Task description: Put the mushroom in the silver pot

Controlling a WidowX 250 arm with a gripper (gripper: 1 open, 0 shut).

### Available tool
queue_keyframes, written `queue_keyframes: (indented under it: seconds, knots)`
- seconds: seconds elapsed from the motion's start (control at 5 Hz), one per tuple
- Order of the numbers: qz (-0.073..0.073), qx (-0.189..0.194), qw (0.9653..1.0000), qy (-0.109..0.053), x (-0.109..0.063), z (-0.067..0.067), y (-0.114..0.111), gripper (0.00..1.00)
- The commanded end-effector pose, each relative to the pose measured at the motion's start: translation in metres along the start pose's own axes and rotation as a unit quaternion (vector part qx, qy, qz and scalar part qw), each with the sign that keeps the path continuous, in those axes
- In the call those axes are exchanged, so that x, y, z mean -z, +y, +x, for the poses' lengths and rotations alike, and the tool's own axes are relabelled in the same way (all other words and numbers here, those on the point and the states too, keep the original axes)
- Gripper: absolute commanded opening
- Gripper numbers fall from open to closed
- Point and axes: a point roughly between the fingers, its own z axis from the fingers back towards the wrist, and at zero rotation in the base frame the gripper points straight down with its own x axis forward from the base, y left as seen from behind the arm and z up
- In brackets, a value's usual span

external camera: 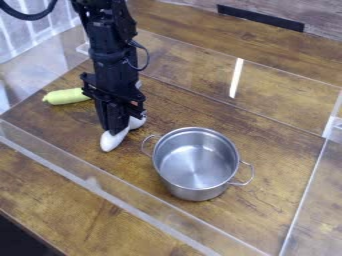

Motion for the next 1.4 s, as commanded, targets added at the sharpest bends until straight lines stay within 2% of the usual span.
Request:
queue_keyframes:
  seconds: [0.0,0.2,0.4,0.6,0.8,1.0,1.2]
  knots:
    - [0.004,-0.012,0.9995,-0.031,-0.0123,0.0105,0.0135,1.00]
    - [0.001,-0.013,0.9994,-0.033,-0.0110,0.0111,0.0158,0.00]
    - [-0.003,-0.012,0.9992,-0.037,-0.0106,0.0106,0.0155,1.00]
    - [-0.008,-0.015,0.9992,-0.038,-0.0090,0.0109,0.0163,1.00]
    - [-0.011,-0.013,0.9991,-0.038,-0.0055,0.0114,0.0162,0.00]
    - [-0.014,-0.015,0.9990,-0.040,-0.0056,0.0105,0.0165,0.00]
    - [-0.019,-0.020,0.9988,-0.040,-0.0056,0.0093,0.0173,1.00]
